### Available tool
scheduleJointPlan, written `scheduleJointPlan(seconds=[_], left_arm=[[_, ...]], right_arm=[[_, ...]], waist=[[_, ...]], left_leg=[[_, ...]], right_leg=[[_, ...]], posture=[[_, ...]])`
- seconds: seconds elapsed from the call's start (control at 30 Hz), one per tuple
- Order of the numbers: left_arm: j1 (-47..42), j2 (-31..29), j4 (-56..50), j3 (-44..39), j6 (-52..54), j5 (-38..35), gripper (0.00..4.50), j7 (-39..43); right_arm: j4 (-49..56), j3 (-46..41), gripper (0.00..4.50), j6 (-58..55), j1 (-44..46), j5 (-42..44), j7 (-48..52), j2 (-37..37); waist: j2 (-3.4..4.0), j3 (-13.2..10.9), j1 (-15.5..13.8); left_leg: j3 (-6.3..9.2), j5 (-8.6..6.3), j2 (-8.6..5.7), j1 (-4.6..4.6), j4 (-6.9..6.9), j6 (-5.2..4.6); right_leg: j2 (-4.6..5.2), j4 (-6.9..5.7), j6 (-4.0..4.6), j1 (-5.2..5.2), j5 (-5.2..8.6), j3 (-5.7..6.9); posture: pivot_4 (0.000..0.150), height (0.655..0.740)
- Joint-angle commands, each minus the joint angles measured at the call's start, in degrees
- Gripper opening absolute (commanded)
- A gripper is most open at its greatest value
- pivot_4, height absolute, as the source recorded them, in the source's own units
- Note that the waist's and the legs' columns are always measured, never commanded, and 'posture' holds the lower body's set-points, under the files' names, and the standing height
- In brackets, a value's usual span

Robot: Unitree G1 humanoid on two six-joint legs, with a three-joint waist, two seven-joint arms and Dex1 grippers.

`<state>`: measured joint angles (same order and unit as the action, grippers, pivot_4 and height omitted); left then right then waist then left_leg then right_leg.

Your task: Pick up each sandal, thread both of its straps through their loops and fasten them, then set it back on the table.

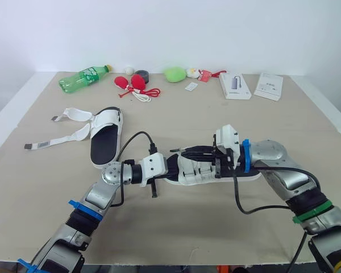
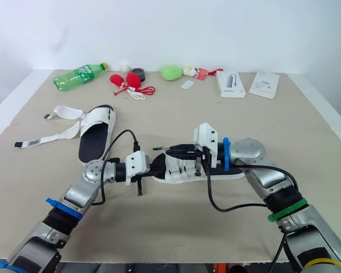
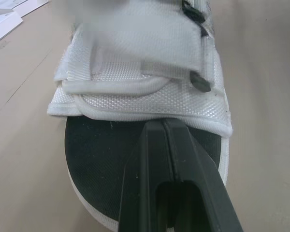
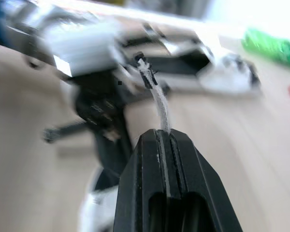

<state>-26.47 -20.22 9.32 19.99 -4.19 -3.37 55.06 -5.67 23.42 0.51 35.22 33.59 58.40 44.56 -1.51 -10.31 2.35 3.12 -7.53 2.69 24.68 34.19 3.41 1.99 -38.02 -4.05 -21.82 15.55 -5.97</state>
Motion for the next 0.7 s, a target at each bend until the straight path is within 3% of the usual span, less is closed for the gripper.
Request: scheduleJointPlan(seconds=[0.03, 0.13, 0.23, 0.27, 0.33, 0.37, 0.4, 0.43, 0.47, 0.63, 0.7], left_arm=[[1.6, 0.0, 1.5, 2.1, 0.8, 1.7, 0.0, 0.7], [1.9, -0.1, 1.2, 2.0, 0.8, 1.7, 0.0, 0.5], [2.2, -0.1, 0.9, 1.9, 1.0, 1.7, 0.0, 0.4], [2.3, -0.1, 0.8, 1.9, 1.0, 1.7, 0.0, 0.4], [2.4, -0.1, 0.6, 2.0, 1.1, 1.7, 0.0, 0.4], [2.5, -0.1, 0.5, 2.0, 1.2, 1.6, 0.0, 0.4], [2.6, -0.1, 0.3, 2.0, 1.3, 1.6, 0.0, 0.5], [2.6, -0.1, 0.3, 2.1, 1.3, 1.6, 0.0, 0.5], [2.6, -0.1, 0.4, 2.1, 1.3, 1.6, 0.0, 0.6], [2.2, 0.0, 0.9, 2.1, 1.0, 1.6, 0.0, 0.8], [2.1, 0.1, 1.0, 2.1, 0.9, 1.6, 0.0, 0.9]], right_arm=[[-4.7, -4.1, 0.04, -6.0, 4.7, -5.5, -3.0, -1.6], [-7.2, -4.3, 0.04, -7.1, 5.8, -9.7, -3.1, -2.4], [-8.2, -4.9, 0.88, -7.0, 6.5, -12.4, -3.0, -3.0], [-8.5, -5.2, 1.52, -7.0, 6.6, -13.3, -3.1, -3.3], [-9.0, -5.9, 2.04, -5.8, 7.0, -15.0, -3.5, -4.0], [-8.9, -6.3, 2.57, -5.1, 7.1, -15.7, -3.6, -4.4], [-8.6, -7.1, 2.67, -5.2, 7.3, -16.5, -3.7, -4.8], [-8.1, -7.7, 3.23, -5.4, 7.6, -16.9, -3.6, -5.1], [-7.6, -8.4, 3.49, -5.5, 8.2, -17.3, -3.4, -5.4], [-6.1, -10.8, 3.49, -8.1, 12.8, -17.0, -1.2, -7.6], [-6.1, -11.1, 2.94, -9.1, 14.4, -16.6, 0.4, -8.3]], waist=[[0.0, 0.0, 0.0], [0.0, 0.0, 0.0], [0.0, 0.0, 0.2], [0.0, 0.0, 0.2], [0.0, 0.0, 0.2], [0.0, 0.0, 0.2], [0.0, 0.0, 0.2], [0.0, 0.0, 0.2], [0.0, 0.0, 0.2], [0.01, 0.0, 0.2], [0.01, 0.0, 0.2]], left_leg=[[0.0, 0.0, 0.0, 0.03, 0.0, 0.0], [0.0, 0.0, -0.01, 0.07, 0.01, 0.0], [-0.01, 0.01, 0.0, 0.06, 0.06, -0.01], [-0.02, 0.01, 0.0, 0.06, 0.06, 0.0], [-0.01, 0.0, 0.0, 0.06, 0.06, 0.0], [-0.01, 0.0, 0.0, 0.08, 0.05, 0.0], [-0.01, -0.01, -0.01, 0.08, 0.01, 0.02], [-0.01, -0.01, -0.01, 0.08, -0.02, 0.02], [-0.01, -0.01, 0.0, 0.08, -0.03, 0.02], [-0.01, -0.01, -0.01, 0.09, -0.04, 0.02], [-0.01, -0.01, -0.01, 0.1, -0.04, 0.02]], right_leg=[[0.0, 0.0, 0.0, -0.02, 0.0, 0.0], [-0.01, 0.0, -0.03, -0.08, -0.03, 0.0], [-0.01, 0.0, -0.02, -0.09, -0.07, -0.01], [-0.01, 0.0, -0.02, -0.09, -0.08, -0.02], [-0.02, 0.0, -0.03, -0.09, -0.07, -0.01], [-0.02, 0.0, -0.05, -0.09, -0.05, -0.01], [-0.02, 0.0, -0.08, -0.1, -0.01, -0.01], [-0.02, 0.0, -0.08, -0.1, 0.0, -0.01], [-0.02, 0.0, -0.08, -0.1, 0.0, 0.0], [-0.02, 0.0, -0.08, -0.14, 0.0, -0.01], [-0.02, 0.0, -0.08, -0.16, 0.0, -0.01]], posture=[[0.15, 0.74], [0.15, 0.74], [0.15, 0.74], [0.15, 0.74], [0.15, 0.74], [0.15, 0.74], [0.15, 0.74], [0.15, 0.74], [0.15, 0.74], [0.15, 0.74], [0.15, 0.74]])
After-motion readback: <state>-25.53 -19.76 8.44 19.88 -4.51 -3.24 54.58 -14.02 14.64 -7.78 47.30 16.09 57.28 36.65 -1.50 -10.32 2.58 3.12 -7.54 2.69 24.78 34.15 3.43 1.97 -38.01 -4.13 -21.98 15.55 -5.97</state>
